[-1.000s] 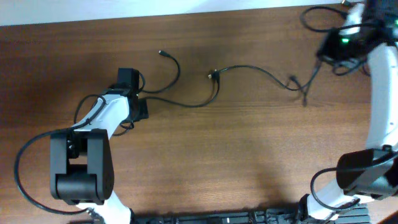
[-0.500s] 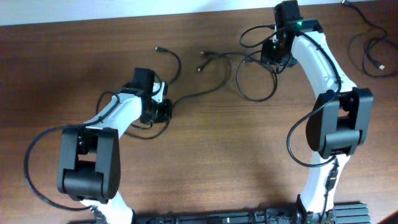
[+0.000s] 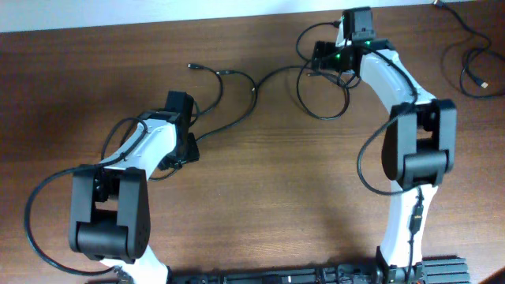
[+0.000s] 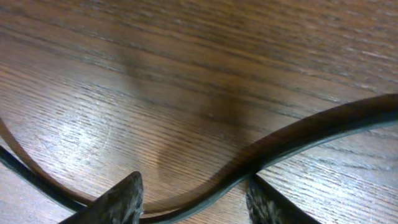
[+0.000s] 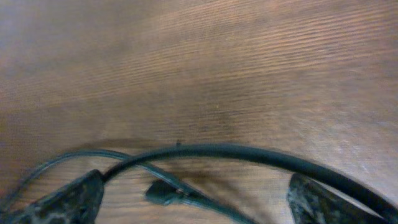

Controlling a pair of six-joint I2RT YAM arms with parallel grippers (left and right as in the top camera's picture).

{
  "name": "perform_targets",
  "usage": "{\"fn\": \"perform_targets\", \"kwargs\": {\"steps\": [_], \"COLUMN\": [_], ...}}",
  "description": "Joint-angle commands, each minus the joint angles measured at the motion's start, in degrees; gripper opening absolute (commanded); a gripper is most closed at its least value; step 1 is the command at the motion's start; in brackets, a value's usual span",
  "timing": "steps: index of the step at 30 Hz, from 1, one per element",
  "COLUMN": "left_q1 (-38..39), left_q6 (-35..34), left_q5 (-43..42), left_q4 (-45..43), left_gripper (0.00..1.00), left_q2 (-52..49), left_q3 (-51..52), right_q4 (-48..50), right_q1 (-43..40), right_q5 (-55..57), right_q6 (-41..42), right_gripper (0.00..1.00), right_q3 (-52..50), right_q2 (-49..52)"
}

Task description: Untangle cables

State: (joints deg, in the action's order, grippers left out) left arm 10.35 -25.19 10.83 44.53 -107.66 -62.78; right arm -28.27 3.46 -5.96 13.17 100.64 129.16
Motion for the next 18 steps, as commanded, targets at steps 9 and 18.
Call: {"fn": "perform_targets", "kwargs": {"steps": [9, 18], "left_q1": [-0.1, -0.1], "left_q6": [-0.7, -1.1], "left_q5": [-4.5, -9.2], "left_q4": [-3.8, -3.8], "left_gripper": [0.88, 0.99], "left_q2": [-7.9, -7.9], "left_q3": [5.4, 5.4], "right_q4": [-3.8, -17.5], "right_q1": [-0.2, -1.3], "right_q5": [0.0, -1.3], "right_q6": [-25.2, -19.7], "right_gripper": [0.65, 0.04], "right_q3": [-3.3, -8.7], "right_q2": [2.5, -1.6]}}
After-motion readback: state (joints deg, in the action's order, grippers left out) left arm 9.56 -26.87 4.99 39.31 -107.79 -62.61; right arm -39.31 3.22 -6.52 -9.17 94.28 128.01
